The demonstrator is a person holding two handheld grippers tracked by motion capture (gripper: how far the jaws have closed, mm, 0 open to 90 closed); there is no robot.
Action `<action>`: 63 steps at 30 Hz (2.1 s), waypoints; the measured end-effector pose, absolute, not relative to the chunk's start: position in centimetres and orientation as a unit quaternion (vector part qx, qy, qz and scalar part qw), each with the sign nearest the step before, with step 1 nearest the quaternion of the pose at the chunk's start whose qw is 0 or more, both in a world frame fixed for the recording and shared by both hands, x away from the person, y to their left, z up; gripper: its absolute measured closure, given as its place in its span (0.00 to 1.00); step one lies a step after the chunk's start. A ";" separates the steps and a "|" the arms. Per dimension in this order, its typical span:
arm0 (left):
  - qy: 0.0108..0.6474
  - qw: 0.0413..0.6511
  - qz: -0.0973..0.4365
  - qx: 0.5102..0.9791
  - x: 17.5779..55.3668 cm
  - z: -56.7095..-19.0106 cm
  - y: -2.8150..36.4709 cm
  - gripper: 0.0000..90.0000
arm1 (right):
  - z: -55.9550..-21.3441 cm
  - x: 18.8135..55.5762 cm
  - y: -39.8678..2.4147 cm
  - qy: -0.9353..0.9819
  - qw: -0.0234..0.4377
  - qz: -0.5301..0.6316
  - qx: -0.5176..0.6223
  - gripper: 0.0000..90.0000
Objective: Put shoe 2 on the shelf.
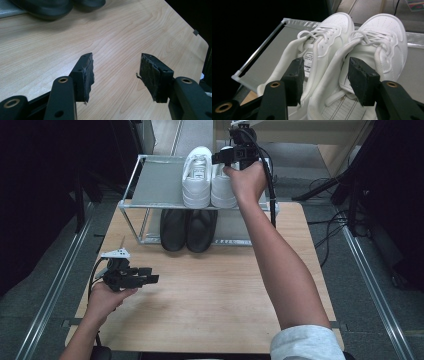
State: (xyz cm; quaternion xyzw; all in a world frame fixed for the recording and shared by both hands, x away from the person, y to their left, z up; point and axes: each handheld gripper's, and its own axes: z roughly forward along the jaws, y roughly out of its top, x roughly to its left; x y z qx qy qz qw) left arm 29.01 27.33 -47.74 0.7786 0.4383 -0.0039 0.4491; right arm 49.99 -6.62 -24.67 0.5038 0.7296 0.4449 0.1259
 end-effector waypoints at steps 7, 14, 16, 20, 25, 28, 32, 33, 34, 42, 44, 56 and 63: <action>0.435 0.448 -0.003 0.782 29.1 -47.7 27.2 0.50 | -24.5 48.9 -7.1 0.732 0.107 0.458 0.492 0.52; 0.434 0.447 -0.003 0.782 29.3 -47.8 27.1 0.50 | -24.4 47.1 -7.3 0.751 0.108 0.458 0.463 0.52; 0.435 0.447 -0.002 0.782 29.3 -47.8 27.1 0.50 | -24.6 46.6 -7.4 0.757 0.108 0.455 0.457 0.52; 0.433 0.448 -0.003 0.782 29.3 -47.8 27.0 0.50 | -25.0 45.8 -7.7 0.760 0.105 0.458 0.449 0.52; 0.434 0.449 -0.003 0.781 29.3 -47.8 27.0 0.50 | -25.6 44.4 -8.5 0.763 0.103 0.471 0.431 0.52; 0.437 0.449 -0.003 0.780 29.3 -47.8 27.0 0.50 | -26.1 43.6 -8.8 0.766 0.100 0.473 0.423 0.53; 0.437 0.448 -0.003 0.780 29.3 -47.8 27.0 0.50 | -26.9 42.6 -9.4 0.771 0.091 0.478 0.411 0.53; 0.437 0.448 -0.002 0.780 29.3 -47.8 27.0 0.50 | -27.1 42.3 -9.6 0.773 0.090 0.478 0.408 0.53; 0.438 0.448 -0.003 0.779 29.3 -47.8 27.0 0.50 | -27.4 42.0 -9.7 0.774 0.087 0.482 0.402 0.53; 0.438 0.448 -0.001 0.779 29.3 -47.8 27.0 0.50 | -29.6 39.9 -10.7 0.786 0.080 0.483 0.378 0.53; 0.439 0.448 -0.003 0.779 29.4 -47.8 27.0 0.50 | -30.2 39.4 -10.9 0.788 0.079 0.486 0.371 0.52; 0.439 0.445 -0.003 0.780 29.4 -47.9 26.9 0.50 | -34.5 36.3 -11.6 0.796 0.057 0.491 0.349 0.51; 0.440 0.444 -0.002 0.781 29.4 -47.9 26.9 0.50 | -37.0 35.1 -12.2 0.790 0.027 0.499 0.355 0.50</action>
